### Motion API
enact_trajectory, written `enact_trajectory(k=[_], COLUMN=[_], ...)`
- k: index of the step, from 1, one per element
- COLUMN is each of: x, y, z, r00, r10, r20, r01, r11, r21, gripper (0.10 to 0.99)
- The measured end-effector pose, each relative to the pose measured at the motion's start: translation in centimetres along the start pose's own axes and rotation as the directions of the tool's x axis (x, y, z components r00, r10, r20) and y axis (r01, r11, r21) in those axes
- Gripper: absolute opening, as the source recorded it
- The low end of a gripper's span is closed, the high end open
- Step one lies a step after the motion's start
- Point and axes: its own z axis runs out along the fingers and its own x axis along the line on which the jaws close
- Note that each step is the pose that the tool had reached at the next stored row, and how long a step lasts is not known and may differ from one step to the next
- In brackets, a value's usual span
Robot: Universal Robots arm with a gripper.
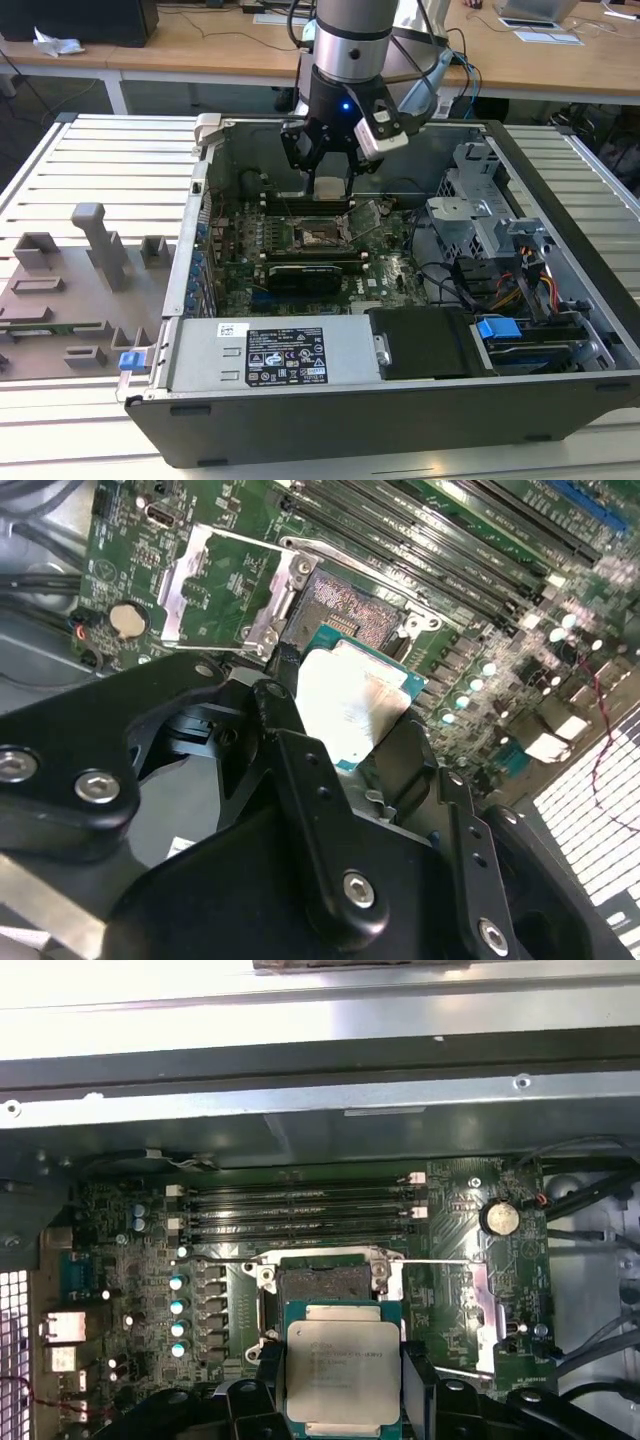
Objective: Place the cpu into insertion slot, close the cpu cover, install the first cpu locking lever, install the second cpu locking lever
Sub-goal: 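Place the cpu into insertion slot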
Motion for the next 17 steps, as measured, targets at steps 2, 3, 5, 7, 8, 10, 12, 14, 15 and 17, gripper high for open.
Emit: enact_trajectory(k=[2,3,5,7,8,10,12,14,15,17], x=[0.00,0.00,0.00,0.00,0.00,0.00,0.00,0.00,0.00,0.00], y=[0.00,0.00,0.00,-0.01,-0.01,-0.01,-0.01,-0.01,-0.01,-0.01], z=[0.01,0.01,0.03,0.03,0.04,0.06,0.08,0.09,0.10,0.12], r00=[0.9995,0.9988,0.9954,0.9929,0.9906,0.9854,0.9788,0.9715,0.9676,0.9550], r10=[0.031,0.049,0.095,0.119,0.136,0.170,0.204,0.236,0.252,0.296], r20=[0.0019,0.0028,0.0056,0.0070,0.0080,0.0102,0.0125,0.0146,0.0156,0.0187], r01=[-0.031,-0.049,-0.095,-0.119,-0.136,-0.170,-0.204,-0.237,-0.252,-0.296], r11=[0.9995,0.9988,0.9955,0.9929,0.9907,0.9854,0.9789,0.9716,0.9678,0.9552], r21=[-0.001,-0.001,-0.002,-0.002,-0.002,-0.002,-0.001,-0.001,-0.001,-0.001], gripper=[0.545,0.545,0.545,0.545,0.545,0.545,0.545,0.545,0.545,0.545])
